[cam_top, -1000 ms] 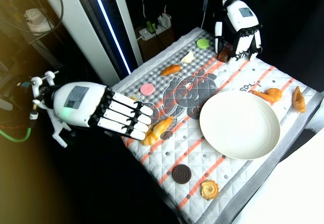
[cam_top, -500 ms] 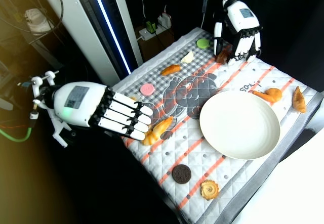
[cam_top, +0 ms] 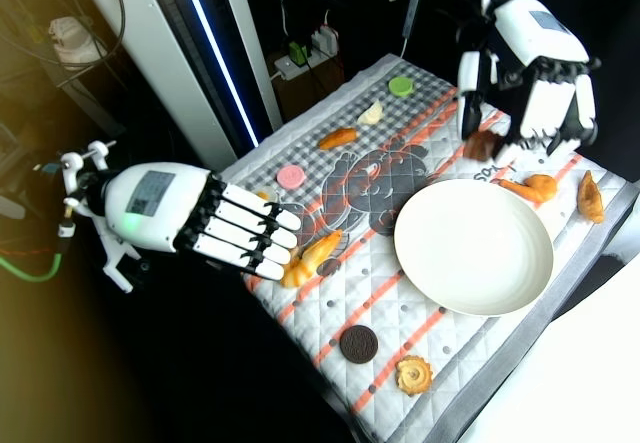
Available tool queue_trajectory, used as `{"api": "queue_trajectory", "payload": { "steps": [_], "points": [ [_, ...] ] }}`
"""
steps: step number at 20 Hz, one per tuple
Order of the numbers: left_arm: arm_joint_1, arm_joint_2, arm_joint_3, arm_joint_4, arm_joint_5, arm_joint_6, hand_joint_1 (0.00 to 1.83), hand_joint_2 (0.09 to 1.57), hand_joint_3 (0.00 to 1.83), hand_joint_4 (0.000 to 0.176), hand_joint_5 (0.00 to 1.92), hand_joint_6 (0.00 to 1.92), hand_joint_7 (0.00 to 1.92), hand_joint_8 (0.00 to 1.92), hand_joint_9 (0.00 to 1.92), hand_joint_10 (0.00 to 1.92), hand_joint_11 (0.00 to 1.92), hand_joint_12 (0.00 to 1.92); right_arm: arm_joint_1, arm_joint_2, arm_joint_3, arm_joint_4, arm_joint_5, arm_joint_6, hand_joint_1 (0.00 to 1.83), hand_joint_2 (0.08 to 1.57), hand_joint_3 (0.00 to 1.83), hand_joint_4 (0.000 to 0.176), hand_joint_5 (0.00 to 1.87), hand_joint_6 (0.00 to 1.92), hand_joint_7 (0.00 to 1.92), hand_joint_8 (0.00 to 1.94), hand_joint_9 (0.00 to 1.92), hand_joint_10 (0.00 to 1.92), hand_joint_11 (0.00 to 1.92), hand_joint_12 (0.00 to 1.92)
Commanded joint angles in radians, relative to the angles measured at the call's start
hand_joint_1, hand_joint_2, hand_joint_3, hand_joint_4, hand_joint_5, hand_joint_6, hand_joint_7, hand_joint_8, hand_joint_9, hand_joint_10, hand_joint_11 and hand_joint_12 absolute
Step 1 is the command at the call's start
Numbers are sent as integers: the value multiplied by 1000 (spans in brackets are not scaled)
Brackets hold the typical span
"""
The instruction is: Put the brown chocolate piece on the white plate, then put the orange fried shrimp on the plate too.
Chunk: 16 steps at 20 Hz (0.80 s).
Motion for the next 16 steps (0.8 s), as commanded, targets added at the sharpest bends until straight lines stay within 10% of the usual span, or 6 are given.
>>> {"api": "queue_trajectory", "payload": {
  "steps": [1, 3, 4, 6, 8, 16],
  "points": [
    [-15, -7, 20, 0, -57, -3, 1262, 1107, 0, 0, 1093, 566, 951, 1257, 780, 1026, 407, 1366, 18, -1, 4, 13, 121, 4, 803, 1197, 0, 0, 596, 6, 602, 5, 574, 1, 535, 45],
    [-22, -58, 84, -32, -5, -3, 1207, 1153, 6, 0, 879, 982, 928, 1228, 738, 729, 172, 1214, 19, -7, 6, 13, 121, 4, 771, 1208, 1, 0, 581, 0, 614, 5, 588, 4, 554, 47],
    [-21, -74, 102, -43, 6, -3, 998, 1066, 0, 73, 641, 382, 658, 639, 635, 551, 95, 1095, 20, -9, 7, 13, 121, 4, 742, 1210, 2, 0, 572, 0, 608, 1, 585, 2, 555, 45],
    [-12, -80, 108, -53, 6, -3, 895, 1025, 0, 143, 460, 103, 485, 216, 521, 274, 18, 947, 24, -12, 8, 12, 121, 4, 731, 1210, 2, 0, 577, 3, 612, 3, 587, 3, 554, 43],
    [2, -75, 97, -62, -4, -3, 762, 914, 0, 175, 171, 0, 237, 1, 340, 7, 0, 711, 24, -17, 10, 12, 121, 4, 649, 1231, 6, 33, 545, 4, 569, 1, 492, 0, 430, 2],
    [162, 147, -197, 159, -306, -291, 628, 936, 2, 176, 0, 0, 40, 1, 109, 1, 0, 328, 113, -87, 73, 13, 42, 4, 743, 1245, 0, 47, 543, 2, 534, 4, 437, 3, 360, 4]
  ]
}}
